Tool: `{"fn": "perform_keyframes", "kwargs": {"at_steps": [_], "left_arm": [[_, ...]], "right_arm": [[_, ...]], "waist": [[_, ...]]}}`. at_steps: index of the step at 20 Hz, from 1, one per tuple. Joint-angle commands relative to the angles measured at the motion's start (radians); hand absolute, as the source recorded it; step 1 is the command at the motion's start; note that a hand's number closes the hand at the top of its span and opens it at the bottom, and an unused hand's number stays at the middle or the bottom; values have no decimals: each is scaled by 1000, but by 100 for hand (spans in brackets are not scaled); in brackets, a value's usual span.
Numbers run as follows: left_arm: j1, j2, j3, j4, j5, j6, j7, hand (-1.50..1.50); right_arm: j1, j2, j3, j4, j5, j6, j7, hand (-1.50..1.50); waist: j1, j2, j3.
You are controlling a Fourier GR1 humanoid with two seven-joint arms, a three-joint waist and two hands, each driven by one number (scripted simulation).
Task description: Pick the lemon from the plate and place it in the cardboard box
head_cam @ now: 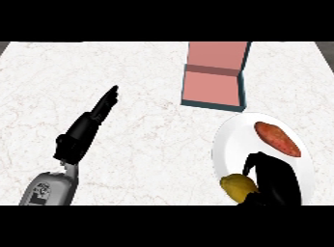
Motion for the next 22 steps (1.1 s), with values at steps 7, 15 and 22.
{"fn": "perform_keyframes", "kwargs": {"at_steps": [7,15,22], "left_arm": [[-30,-14,-10,-16,2,-14,31,0],[-33,-20,19,58,-25,-3,-15,0],[-4,-10,27,39,-23,-18,-34,0]], "right_arm": [[-464,193,171,230,120,115,-70,150],[-525,244,219,39,215,165,18,150],[-643,245,279,-205,116,250,168,150]], "waist": [[35,15,11],[0,10,11],[2,8,11]]}}
